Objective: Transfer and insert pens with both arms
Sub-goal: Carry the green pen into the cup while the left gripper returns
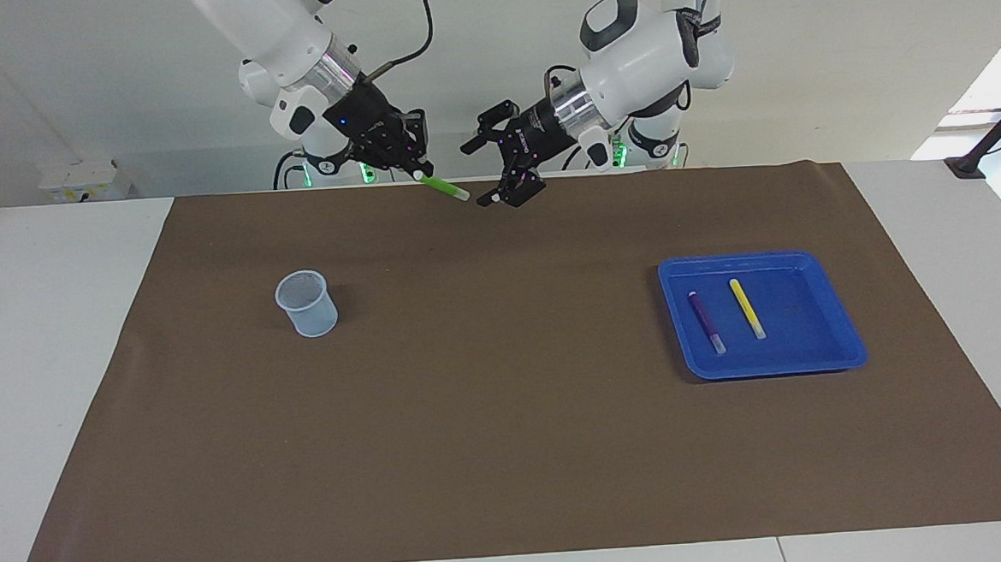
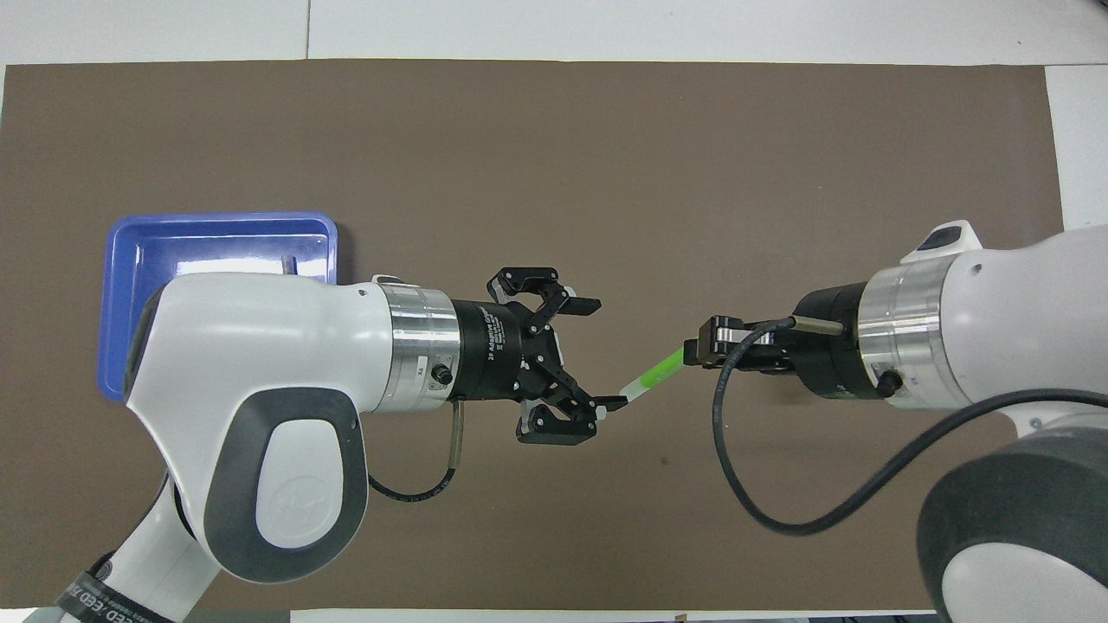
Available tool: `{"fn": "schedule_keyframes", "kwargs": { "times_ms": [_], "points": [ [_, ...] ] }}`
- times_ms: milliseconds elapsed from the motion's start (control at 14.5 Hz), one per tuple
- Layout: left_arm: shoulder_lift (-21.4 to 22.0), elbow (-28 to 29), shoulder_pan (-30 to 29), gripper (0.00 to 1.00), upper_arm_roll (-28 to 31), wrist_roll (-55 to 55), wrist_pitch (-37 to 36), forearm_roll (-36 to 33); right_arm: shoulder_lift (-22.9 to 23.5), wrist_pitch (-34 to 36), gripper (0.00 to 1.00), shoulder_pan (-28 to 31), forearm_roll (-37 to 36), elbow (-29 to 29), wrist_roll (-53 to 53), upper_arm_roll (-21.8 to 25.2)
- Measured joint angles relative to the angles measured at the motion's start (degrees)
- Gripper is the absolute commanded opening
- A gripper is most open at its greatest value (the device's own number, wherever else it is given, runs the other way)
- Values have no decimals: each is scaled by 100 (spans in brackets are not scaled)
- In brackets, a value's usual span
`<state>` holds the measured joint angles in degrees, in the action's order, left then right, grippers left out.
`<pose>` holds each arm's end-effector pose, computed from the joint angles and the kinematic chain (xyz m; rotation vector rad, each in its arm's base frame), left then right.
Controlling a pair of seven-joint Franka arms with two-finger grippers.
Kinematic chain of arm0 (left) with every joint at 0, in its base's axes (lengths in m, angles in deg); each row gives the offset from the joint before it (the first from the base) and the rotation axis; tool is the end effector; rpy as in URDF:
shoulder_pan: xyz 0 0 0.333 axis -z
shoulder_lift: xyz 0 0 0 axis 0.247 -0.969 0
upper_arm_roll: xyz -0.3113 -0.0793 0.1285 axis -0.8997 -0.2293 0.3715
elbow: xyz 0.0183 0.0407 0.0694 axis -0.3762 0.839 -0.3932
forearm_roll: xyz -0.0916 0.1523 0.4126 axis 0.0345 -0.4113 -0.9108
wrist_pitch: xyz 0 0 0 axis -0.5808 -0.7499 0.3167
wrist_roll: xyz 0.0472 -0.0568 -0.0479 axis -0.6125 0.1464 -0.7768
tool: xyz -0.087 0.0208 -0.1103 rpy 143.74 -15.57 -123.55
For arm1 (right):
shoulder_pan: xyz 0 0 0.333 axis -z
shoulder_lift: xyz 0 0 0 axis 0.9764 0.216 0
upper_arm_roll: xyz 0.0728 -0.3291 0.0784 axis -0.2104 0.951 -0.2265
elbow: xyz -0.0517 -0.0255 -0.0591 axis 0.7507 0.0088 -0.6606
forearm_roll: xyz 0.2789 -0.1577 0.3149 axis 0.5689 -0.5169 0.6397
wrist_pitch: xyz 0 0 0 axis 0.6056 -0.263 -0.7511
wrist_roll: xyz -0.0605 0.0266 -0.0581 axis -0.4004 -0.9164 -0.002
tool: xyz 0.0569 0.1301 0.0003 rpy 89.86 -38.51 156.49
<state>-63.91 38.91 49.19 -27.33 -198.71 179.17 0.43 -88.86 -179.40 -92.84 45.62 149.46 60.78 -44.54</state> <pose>0.4800 -0.4261 0.5417 1.4572 1.9464 -1.0223 0.5220 0.2185 0.6015 -2.6626 0.1575 0.0405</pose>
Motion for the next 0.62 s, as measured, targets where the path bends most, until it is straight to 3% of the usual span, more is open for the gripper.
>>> {"fn": "schedule_keyframes", "kwargs": {
  "times_ms": [275,620],
  "points": [
    [0,91,-389,100,39,7,-1,0,151,510,0,113,-771,-409,763,5],
    [24,271,-800,100,51,438,-54,-85,281,785,0,684,-1131,-652,2044,33]
  ]
}}
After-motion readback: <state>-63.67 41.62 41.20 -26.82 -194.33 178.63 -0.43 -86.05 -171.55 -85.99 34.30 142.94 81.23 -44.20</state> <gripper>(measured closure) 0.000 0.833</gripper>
